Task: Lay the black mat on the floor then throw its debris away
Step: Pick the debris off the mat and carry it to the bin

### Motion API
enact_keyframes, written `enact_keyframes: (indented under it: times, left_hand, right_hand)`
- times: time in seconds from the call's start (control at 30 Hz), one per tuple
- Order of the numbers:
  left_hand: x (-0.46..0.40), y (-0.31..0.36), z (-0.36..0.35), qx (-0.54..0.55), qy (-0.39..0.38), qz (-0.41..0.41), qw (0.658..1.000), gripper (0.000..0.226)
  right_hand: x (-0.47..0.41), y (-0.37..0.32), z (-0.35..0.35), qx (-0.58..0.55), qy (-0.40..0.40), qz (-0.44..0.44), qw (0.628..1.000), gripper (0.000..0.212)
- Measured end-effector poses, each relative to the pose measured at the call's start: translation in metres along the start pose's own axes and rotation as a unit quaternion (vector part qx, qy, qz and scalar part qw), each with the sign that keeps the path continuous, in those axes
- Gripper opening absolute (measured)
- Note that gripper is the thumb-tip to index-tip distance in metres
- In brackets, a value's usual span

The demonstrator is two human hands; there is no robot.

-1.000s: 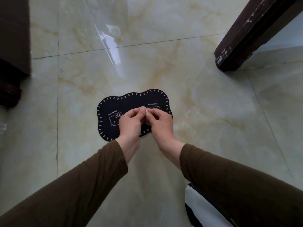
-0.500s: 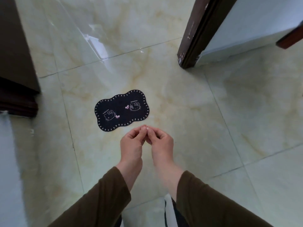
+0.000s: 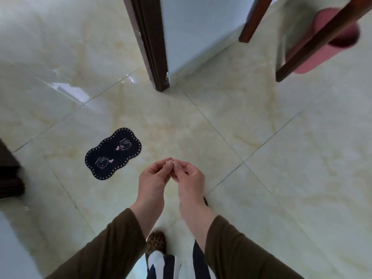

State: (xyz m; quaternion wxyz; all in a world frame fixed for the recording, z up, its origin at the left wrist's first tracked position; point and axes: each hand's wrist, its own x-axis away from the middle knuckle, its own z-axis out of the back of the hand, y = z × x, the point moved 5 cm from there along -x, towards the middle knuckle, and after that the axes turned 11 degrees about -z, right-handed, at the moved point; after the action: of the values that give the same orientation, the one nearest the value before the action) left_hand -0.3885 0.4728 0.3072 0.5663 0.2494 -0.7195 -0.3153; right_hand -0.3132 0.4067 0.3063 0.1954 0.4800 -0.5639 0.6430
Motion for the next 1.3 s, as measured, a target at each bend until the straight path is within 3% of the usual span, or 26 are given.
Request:
enact_keyframes:
  times: [0.37, 0.67, 1.1, 1.3]
  left_hand:
    - [0.073, -0.031, -0.119, -0.102, -0.133, 0.041, 0.985, 0.013]
    - [0.123, -0.079, -0.268, -0.169, -0.233, 0.075, 0.955, 0.023]
    - [0.146, -0.141, -0.418, -0.177, -0.245, 0.121, 0.946, 0.051]
    - [0.137, -0.160, -0.501, -0.193, -0.238, 0.130, 0.943, 0.019]
  right_hand:
    - [0.039, -0.050, 0.133, -0.131, 0.092, -0.004, 0.987, 0.014]
    - [0.035, -0.118, 0.273, -0.189, 0.145, 0.023, 0.971, 0.016]
    - [-0.008, -0.189, 0.402, -0.251, 0.185, 0.011, 0.950, 0.013]
    - [-0.040, -0.249, 0.454, -0.247, 0.199, 0.015, 0.948, 0.016]
